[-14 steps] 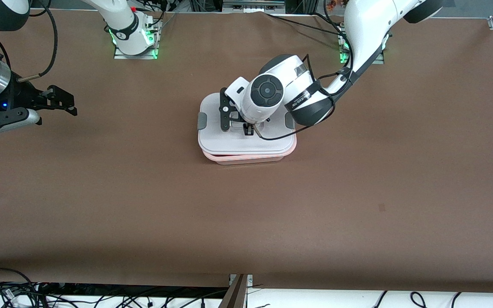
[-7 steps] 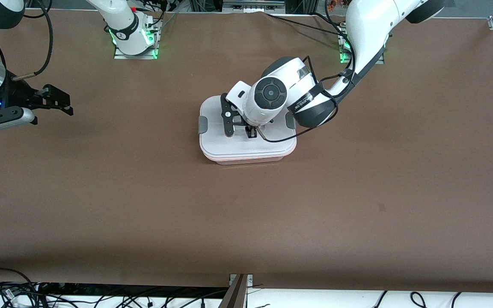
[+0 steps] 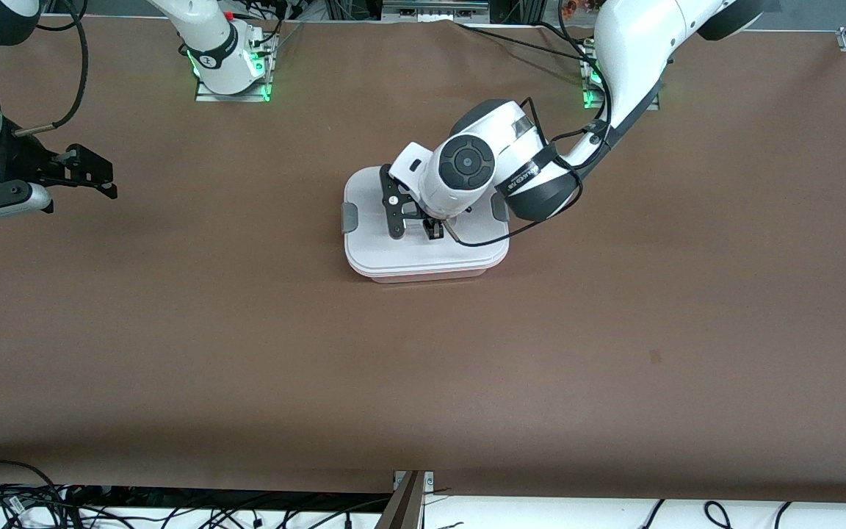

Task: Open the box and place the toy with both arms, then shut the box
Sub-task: 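Carry the lid back and lower it onto the box with the left gripper, then release the lid handle and raise the left gripper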

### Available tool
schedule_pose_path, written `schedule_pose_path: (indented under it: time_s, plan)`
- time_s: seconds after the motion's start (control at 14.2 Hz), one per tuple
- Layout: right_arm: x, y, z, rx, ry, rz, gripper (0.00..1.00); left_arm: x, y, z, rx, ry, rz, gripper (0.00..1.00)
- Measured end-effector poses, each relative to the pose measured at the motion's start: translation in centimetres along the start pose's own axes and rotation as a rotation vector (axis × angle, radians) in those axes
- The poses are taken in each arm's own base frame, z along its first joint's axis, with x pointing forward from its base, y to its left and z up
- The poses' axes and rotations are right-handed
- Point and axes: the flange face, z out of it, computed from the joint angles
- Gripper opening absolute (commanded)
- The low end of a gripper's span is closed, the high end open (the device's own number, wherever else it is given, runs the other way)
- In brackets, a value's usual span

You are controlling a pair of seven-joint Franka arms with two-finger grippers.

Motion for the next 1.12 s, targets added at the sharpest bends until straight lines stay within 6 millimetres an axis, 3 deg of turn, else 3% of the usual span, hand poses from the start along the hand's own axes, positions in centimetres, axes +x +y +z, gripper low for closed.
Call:
schedule_pose_path:
  time_s: [0.35, 0.42, 0.49, 0.77, 0.84, 0.98, 1.12]
  plan:
    - [-0.1, 0.7, -0.1, -0.001, 0.005, 0.013, 1.00, -0.1, -0.5, -0.1, 0.011, 0.012, -0.008, 0.00]
    - [-0.1, 0.7, -0.4, -0.003, 0.010, 0.013, 1.00, -0.1, -0.4, 0.0, 0.010, 0.010, -0.006, 0.86]
    - [-0.1, 0.7, -0.6, -0.004, 0.015, 0.013, 1.00, -0.1, -0.3, 0.1, 0.009, 0.009, -0.005, 1.00]
    - [0.0, 0.8, -1.0, -0.006, 0.023, 0.014, 1.00, -0.5, -0.4, -1.2, 0.017, -0.002, -0.037, 1.00]
    - [0.0, 0.8, -1.1, -0.006, 0.023, 0.015, 1.00, -0.9, -0.1, -2.9, 0.026, -0.020, -0.085, 1.00]
    - [-0.1, 0.9, -1.1, -0.006, 0.023, 0.017, 1.00, -2.8, 1.0, -8.8, 0.068, -0.064, -0.225, 1.00]
    - [-0.1, 1.0, -1.1, -0.006, 0.024, 0.018, 1.00, -7.0, 0.8, -15.8, 0.134, -0.088, -0.357, 1.00]
